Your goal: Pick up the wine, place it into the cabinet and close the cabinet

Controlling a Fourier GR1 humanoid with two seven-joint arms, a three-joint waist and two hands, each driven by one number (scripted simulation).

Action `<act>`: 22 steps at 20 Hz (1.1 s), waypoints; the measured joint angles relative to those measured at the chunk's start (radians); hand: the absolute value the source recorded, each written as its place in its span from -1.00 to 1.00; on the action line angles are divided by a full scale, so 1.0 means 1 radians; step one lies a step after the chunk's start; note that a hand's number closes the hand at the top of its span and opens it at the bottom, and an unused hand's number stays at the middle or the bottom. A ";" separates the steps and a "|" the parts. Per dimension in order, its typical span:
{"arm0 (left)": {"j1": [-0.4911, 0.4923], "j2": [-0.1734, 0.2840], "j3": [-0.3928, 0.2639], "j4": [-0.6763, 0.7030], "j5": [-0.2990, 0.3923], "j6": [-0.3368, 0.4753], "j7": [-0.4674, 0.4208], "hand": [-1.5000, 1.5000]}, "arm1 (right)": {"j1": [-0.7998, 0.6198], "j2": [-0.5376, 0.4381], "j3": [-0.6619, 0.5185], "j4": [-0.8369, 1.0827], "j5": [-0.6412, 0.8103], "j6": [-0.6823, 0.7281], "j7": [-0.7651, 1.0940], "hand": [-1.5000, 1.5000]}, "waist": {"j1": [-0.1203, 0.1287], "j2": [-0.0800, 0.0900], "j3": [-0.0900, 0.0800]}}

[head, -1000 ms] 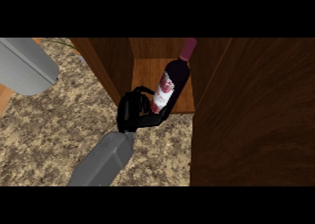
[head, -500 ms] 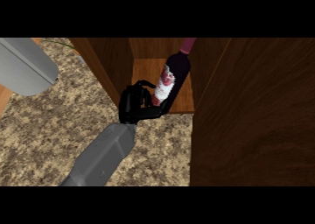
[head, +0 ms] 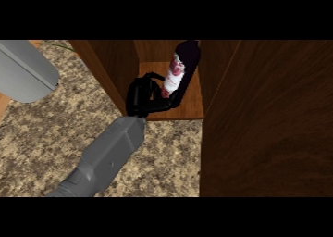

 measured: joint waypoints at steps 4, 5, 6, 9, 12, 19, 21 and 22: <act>-0.045 0.002 0.011 0.050 0.022 -0.011 0.008 1.00 | 0.026 -0.009 -0.012 -0.041 -0.024 0.008 0.010 -1.00 | -0.004 0.000 0.000; -0.057 0.002 0.011 0.061 0.027 -0.010 0.014 1.00 | 0.030 -0.004 -0.005 -0.041 -0.017 0.009 0.005 -1.00 | -0.005 0.000 0.000; -0.067 0.001 0.008 0.073 0.031 -0.007 0.018 1.00 | 0.019 -0.003 0.000 -0.041 -0.016 0.004 0.014 -1.00 | -0.005 0.001 0.000; -0.080 0.001 0.002 0.106 0.038 0.010 0.017 1.00 | -0.002 -0.004 0.000 -0.016 -0.006 0.003 0.007 -1.00 | -0.010 0.003 0.000; -0.097 0.000 -0.006 0.134 0.049 0.024 0.026 1.00 | -0.015 -0.001 0.017 -0.027 0.004 -0.006 0.024 -1.00 | -0.016 0.004 0.000; -0.094 0.000 0.012 0.209 0.061 -0.012 -0.029 1.00 | -0.019 0.006 0.025 -0.021 0.009 -0.009 0.019 -1.00 | -0.022 0.008 0.000; -0.098 -0.002 0.022 0.215 0.067 -0.015 -0.041 1.00 | -0.015 -0.003 0.011 -0.022 -0.007 0.000 0.015 -1.00 | -0.022 0.008 -0.001; -0.100 -0.002 0.023 0.219 0.065 -0.019 -0.050 1.00 | -0.013 -0.005 0.006 -0.022 -0.011 0.000 0.018 -1.00 | -0.022 0.008 -0.002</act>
